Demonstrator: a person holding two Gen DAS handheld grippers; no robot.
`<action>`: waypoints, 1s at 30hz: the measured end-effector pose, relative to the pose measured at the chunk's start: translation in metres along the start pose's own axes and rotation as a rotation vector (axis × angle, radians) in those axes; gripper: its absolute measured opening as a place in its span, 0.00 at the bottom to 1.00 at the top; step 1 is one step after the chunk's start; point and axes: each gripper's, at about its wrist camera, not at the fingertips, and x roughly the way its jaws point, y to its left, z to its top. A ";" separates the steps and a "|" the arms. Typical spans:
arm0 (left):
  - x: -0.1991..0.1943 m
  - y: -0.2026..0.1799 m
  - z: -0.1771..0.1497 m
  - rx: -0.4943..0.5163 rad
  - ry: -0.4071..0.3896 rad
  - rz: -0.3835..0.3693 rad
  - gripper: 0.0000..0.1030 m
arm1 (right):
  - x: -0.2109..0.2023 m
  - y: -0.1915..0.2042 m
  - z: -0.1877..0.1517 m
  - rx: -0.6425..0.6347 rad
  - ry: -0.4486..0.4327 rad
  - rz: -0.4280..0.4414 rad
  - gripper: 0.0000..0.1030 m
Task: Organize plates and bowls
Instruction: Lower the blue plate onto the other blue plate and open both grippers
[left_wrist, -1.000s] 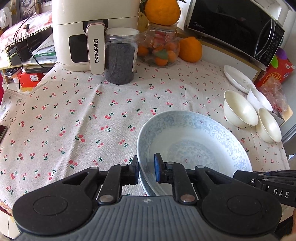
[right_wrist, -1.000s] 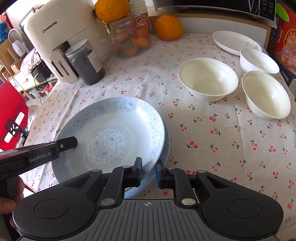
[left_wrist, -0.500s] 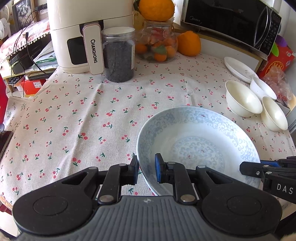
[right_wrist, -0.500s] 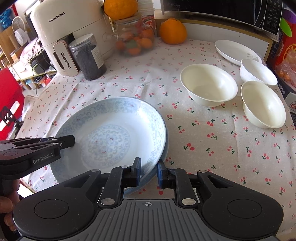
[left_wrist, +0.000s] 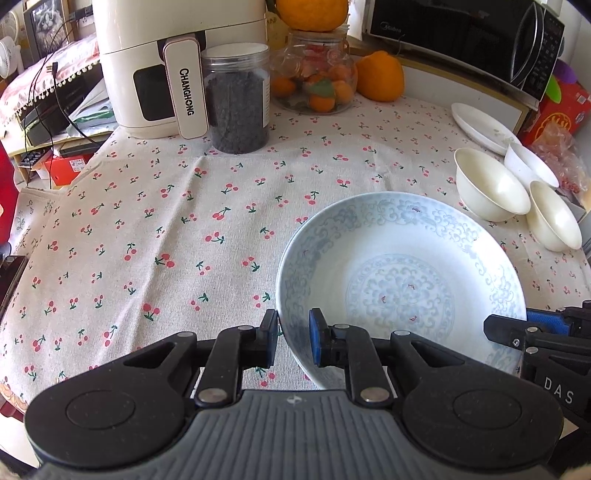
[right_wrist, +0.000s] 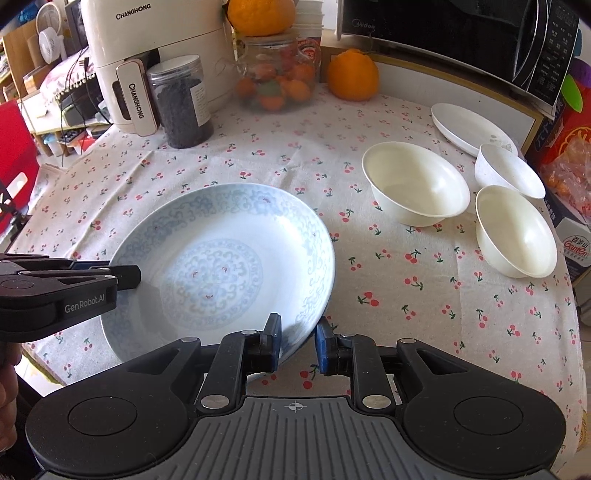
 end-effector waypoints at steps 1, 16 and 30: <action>0.000 0.000 0.000 0.003 -0.001 0.002 0.15 | 0.000 0.001 0.000 -0.007 -0.002 -0.006 0.21; 0.002 -0.001 0.001 0.013 -0.006 0.012 0.17 | 0.003 0.004 -0.003 -0.044 -0.013 -0.028 0.23; 0.002 0.013 0.014 -0.076 -0.015 -0.005 0.30 | 0.000 -0.051 0.008 0.244 0.012 0.130 0.22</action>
